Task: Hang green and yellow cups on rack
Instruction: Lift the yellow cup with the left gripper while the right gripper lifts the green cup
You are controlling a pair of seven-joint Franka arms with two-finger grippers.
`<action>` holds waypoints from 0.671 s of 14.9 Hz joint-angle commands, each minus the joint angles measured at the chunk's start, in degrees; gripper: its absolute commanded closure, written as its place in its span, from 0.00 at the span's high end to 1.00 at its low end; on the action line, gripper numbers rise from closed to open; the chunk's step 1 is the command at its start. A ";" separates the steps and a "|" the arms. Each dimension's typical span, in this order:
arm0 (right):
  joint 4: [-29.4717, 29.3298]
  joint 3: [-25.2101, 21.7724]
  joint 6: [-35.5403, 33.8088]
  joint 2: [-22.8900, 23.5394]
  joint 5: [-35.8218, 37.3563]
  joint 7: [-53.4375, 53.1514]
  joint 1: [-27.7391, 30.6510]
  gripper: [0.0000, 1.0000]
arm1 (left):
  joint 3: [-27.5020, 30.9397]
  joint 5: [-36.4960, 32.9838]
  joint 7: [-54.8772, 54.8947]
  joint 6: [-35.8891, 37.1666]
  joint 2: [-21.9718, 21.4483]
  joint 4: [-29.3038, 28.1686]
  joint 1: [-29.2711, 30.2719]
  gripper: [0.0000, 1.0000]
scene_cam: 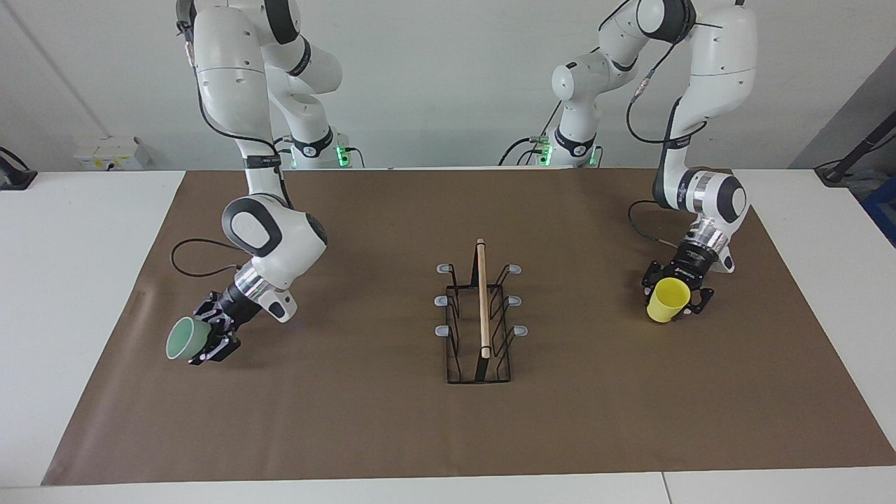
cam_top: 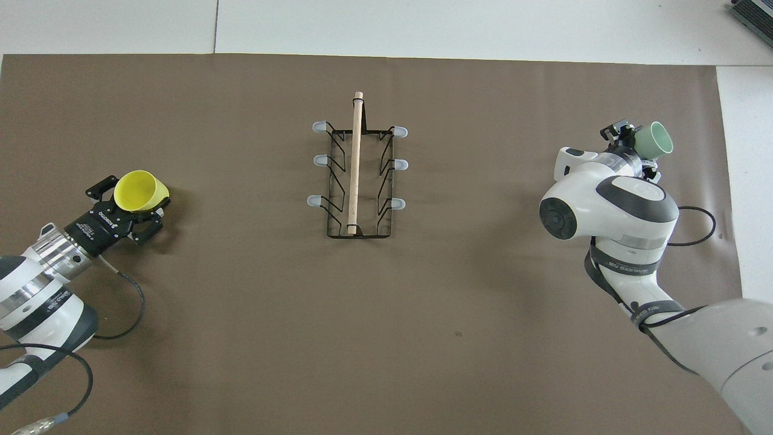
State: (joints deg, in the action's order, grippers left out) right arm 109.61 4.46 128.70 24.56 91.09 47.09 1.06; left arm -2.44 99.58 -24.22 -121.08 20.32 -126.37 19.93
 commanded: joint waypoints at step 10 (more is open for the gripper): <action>-1.42 1.16 10.78 -8.21 -29.43 14.34 3.16 0.00 | 0.94 -60.78 -12.34 -6.18 -1.77 23.44 -8.93 0.00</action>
State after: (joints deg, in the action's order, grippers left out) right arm 107.81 4.68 138.02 17.49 67.52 59.67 2.83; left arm -2.43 46.52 -36.63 -126.42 18.31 -105.73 13.72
